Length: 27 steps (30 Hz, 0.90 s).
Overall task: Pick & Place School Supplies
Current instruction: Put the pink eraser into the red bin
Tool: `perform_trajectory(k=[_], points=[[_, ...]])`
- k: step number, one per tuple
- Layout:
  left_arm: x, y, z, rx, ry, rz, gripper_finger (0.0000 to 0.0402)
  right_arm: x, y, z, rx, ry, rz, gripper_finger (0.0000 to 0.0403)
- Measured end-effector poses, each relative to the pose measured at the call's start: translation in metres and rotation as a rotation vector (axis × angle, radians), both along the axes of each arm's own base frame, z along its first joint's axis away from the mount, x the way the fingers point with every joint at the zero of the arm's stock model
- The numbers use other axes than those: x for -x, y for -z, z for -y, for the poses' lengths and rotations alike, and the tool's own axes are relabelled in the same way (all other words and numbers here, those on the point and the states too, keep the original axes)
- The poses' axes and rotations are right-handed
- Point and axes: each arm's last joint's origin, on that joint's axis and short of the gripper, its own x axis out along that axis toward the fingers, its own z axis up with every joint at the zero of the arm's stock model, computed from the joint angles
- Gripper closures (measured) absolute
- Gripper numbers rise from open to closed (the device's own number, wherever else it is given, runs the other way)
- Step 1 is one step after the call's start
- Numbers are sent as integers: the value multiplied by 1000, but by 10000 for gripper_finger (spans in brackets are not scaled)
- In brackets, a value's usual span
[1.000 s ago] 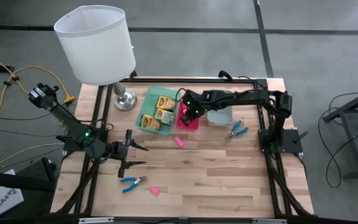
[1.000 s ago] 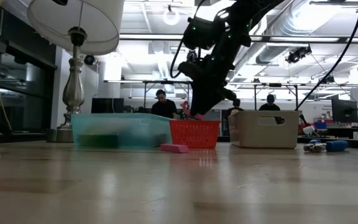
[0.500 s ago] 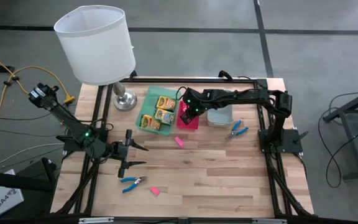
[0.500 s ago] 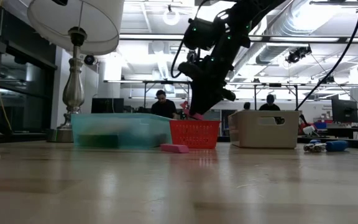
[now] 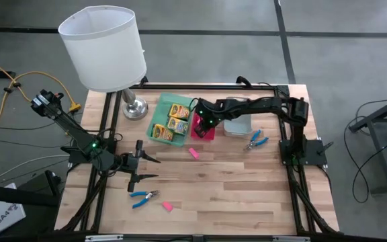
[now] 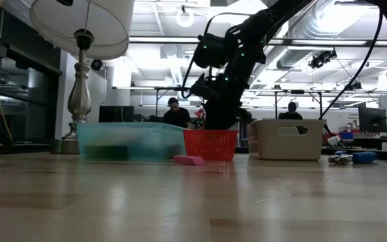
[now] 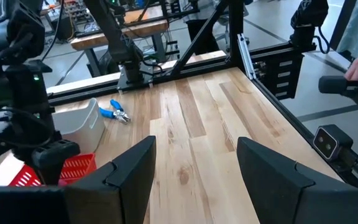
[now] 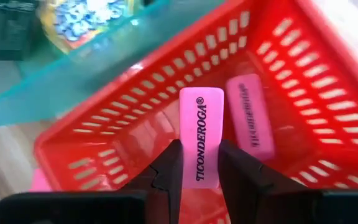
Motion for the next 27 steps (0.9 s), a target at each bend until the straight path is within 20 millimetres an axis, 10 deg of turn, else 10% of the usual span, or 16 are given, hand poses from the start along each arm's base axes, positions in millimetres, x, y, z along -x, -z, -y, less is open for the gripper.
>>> perform_trajectory(k=[27], points=[[0,0,0,0,0,0,183,0,-1,3,11,10,9,273]])
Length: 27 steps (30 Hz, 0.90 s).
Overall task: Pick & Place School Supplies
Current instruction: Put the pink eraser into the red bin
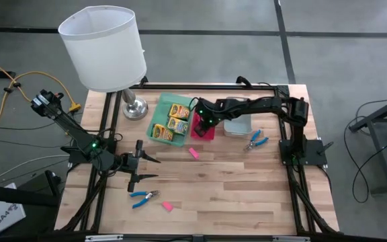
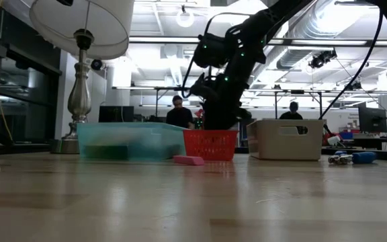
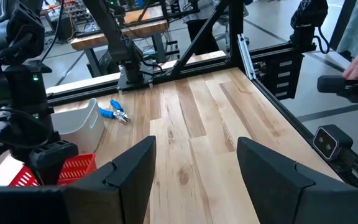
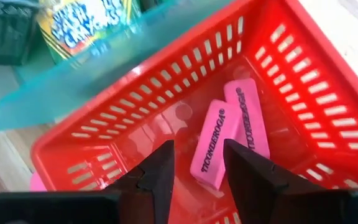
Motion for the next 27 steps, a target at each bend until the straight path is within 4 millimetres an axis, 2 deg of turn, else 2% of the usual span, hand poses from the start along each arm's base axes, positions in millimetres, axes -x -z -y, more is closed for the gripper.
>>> perform_trajectory(k=[6,15,20,27], points=[[0,0,0,0,0,0,183,-6,-6,1,-14,-17,58,278],[0,0,0,1,1,0,183,-22,-44,-3,-10,-73,111,292],[0,0,0,1,0,0,183,-27,-57,-17,17,-168,94,301],[0,0,0,11,-1,-1,183,-31,-58,-52,-17,-263,61,312]])
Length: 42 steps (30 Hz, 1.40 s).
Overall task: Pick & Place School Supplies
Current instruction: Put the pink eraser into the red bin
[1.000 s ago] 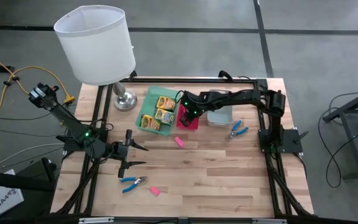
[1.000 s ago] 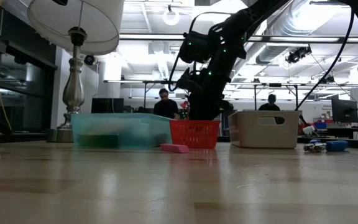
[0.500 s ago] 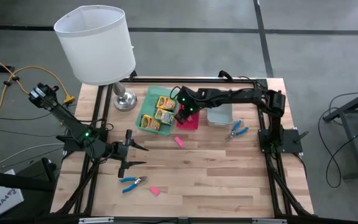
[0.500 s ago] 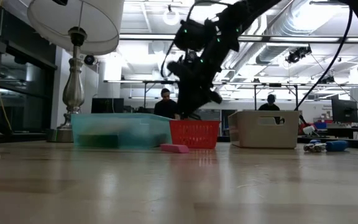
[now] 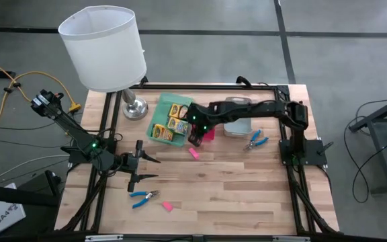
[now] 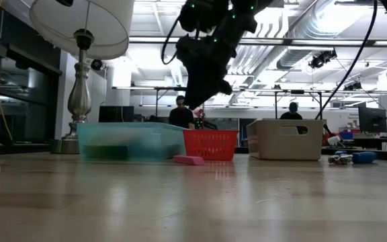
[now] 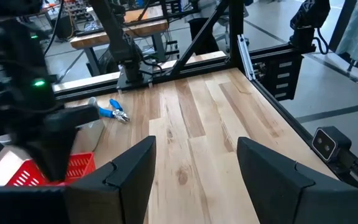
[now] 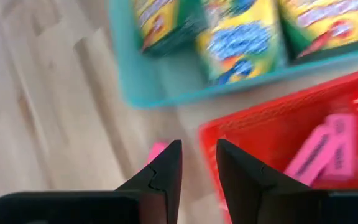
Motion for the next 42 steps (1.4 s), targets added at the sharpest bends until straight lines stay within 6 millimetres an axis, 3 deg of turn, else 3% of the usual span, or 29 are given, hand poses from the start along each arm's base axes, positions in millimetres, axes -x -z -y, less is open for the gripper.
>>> perform_trajectory(k=[12,20,25,30,33,38,42], points=[[0,0,0,8,-1,-1,183,-4,0,-84,162,-94,-11,318],[0,0,0,8,-1,-1,183,-6,-4,-118,265,-102,71,318],[0,0,0,8,-1,-1,183,-7,6,-124,242,-79,50,318],[0,0,0,8,4,-3,183,-5,42,-119,226,29,-37,318],[0,1,0,11,9,-9,183,-6,53,-117,228,109,-31,318],[1,1,2,11,25,-14,183,-1,64,-116,227,153,-16,314],[1,1,2,11,29,-15,183,-1,64,-117,220,149,-12,289]])
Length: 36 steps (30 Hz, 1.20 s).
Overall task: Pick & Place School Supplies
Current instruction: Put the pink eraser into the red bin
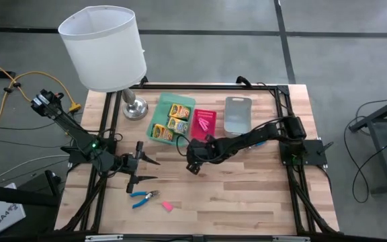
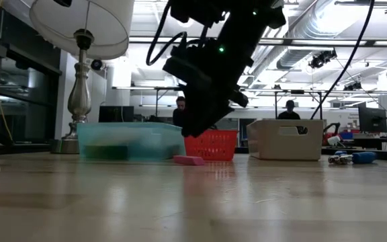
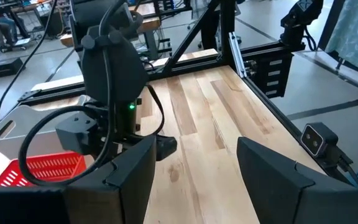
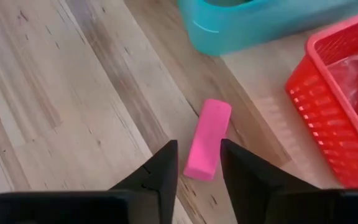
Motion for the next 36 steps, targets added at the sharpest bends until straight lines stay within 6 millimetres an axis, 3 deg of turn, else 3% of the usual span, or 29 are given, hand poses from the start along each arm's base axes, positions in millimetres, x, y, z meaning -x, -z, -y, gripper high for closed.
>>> perform_trajectory(k=[10,22,36], points=[[0,0,0,-2,0,-1,183,-3,3,0,3,23,16,230],[0,0,0,-2,-1,-3,183,-1,4,-14,113,39,38,244],[1,0,1,5,4,-4,183,-6,29,-19,136,42,12,242]])
